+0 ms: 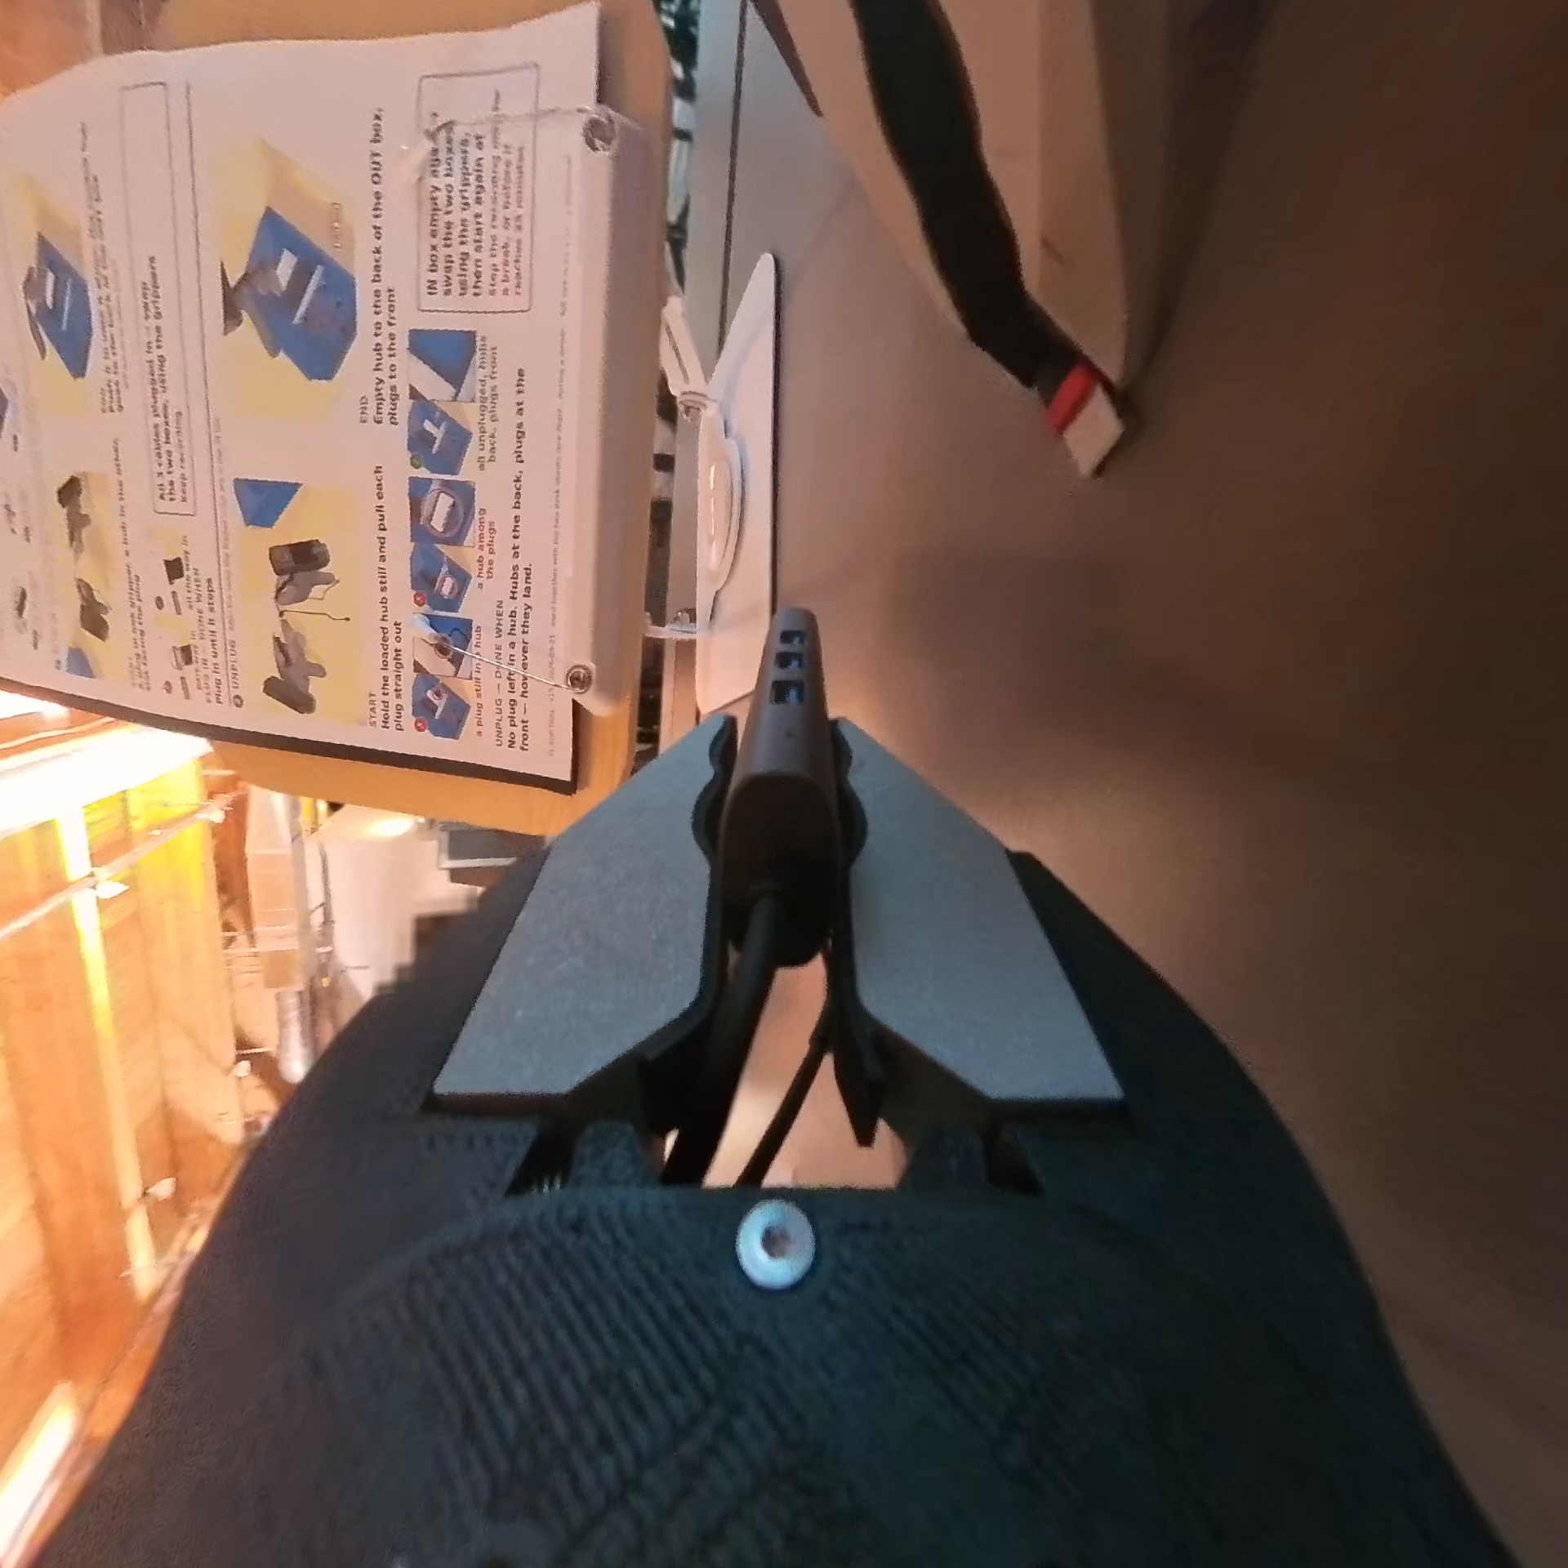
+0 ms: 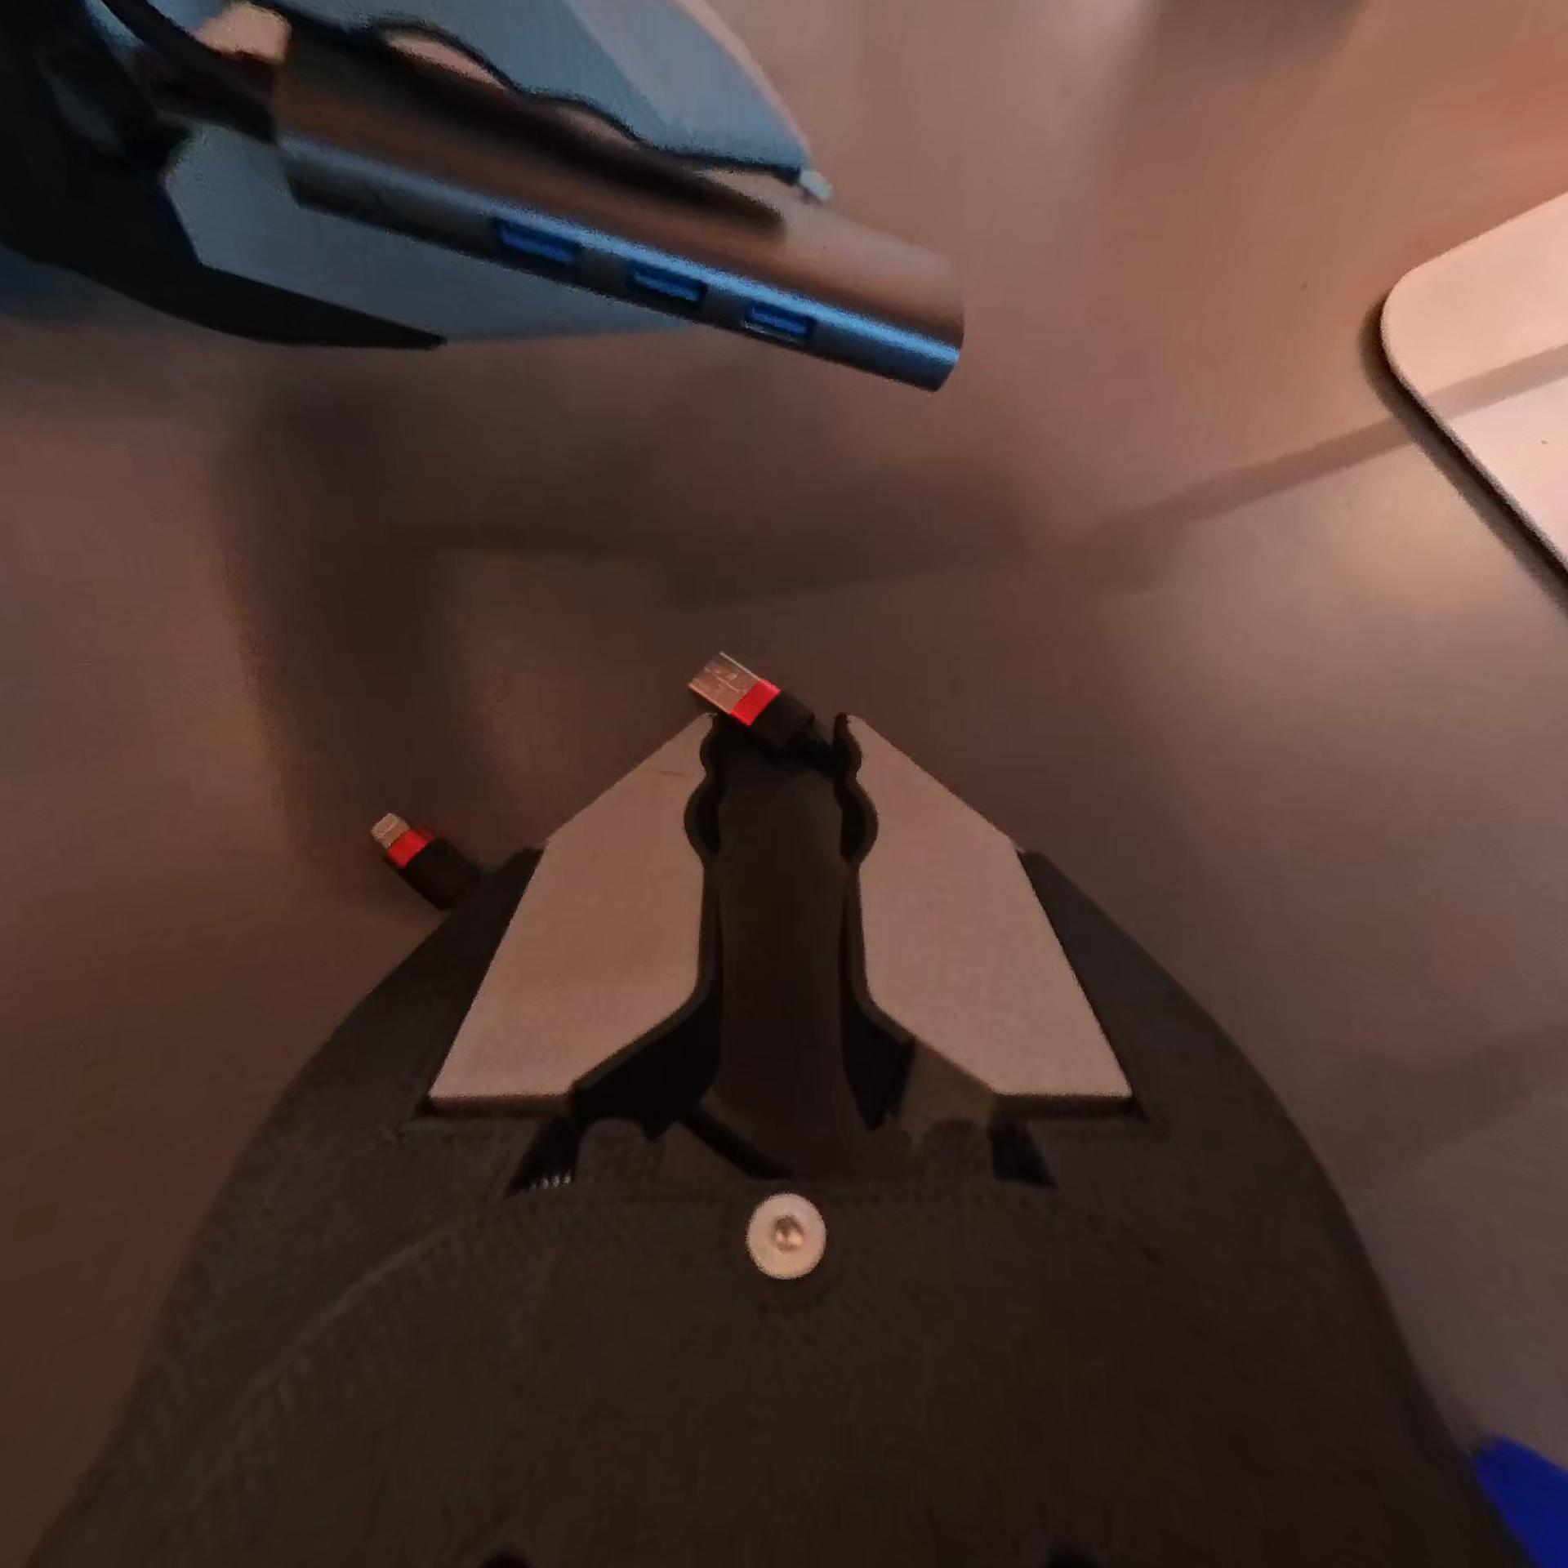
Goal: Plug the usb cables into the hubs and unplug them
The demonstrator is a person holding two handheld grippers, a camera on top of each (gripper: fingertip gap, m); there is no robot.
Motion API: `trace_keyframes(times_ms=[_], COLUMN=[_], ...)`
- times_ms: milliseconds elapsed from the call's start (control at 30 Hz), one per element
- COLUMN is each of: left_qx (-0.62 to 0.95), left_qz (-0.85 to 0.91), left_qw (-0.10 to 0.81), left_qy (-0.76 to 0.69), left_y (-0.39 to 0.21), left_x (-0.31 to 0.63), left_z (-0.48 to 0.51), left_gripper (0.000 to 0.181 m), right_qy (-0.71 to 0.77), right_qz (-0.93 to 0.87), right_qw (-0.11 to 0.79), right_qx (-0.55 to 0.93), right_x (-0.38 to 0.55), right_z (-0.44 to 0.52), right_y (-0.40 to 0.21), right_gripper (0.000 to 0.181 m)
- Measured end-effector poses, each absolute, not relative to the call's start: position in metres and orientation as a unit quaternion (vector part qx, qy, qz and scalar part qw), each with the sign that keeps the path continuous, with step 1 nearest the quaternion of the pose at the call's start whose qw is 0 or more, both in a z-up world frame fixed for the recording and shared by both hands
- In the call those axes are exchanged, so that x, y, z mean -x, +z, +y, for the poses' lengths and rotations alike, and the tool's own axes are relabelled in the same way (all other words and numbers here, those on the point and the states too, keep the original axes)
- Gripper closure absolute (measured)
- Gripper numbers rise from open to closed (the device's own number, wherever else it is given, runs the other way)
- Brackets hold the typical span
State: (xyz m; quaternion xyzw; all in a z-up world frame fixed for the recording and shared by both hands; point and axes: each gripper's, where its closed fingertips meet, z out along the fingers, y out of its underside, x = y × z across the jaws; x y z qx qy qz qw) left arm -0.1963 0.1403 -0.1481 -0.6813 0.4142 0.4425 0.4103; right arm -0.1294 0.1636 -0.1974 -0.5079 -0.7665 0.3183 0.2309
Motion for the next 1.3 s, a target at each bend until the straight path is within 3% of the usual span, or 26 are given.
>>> trace_keyframes(times_ms=[233,433,567,767,1033,1300], left_qx=[0.669,0.678,0.673,0.670,0.677,0.679], left_qz=[0.437,0.430,0.443,0.451,0.449,0.446], left_qw=[0.386,0.417,0.416,0.414,0.418,0.409], left_qy=[0.461,0.425,0.422,0.420,0.406,0.415], left_y=[-0.156,-0.153,-0.155,-0.157,-0.161,-0.161], left_x=[0.198,0.189,0.183,0.179,0.176,0.182], left_z=[0.137,0.136,0.136,0.137,0.138,0.139], left_gripper=[0.163,0.163,0.163,0.163,0.163,0.162], right_qy=[0.326,0.395,0.386,0.381,0.369,0.325], right_qz=[-0.777,-0.770,-0.774,-0.794,-0.780,-0.769], right_qw=[0.225,0.202,0.216,0.161,0.149,0.156], right_qx=[0.489,0.458,0.453,0.446,0.483,0.528], right_x=[0.124,0.113,0.117,0.117,0.119,0.115], right_z=[0.162,0.160,0.171,0.163,0.164,0.162], right_y=[-0.195,-0.171,-0.171,-0.188,-0.197,-0.197], right_gripper=[0.156,0.143,0.145,0.146,0.174,0.179])
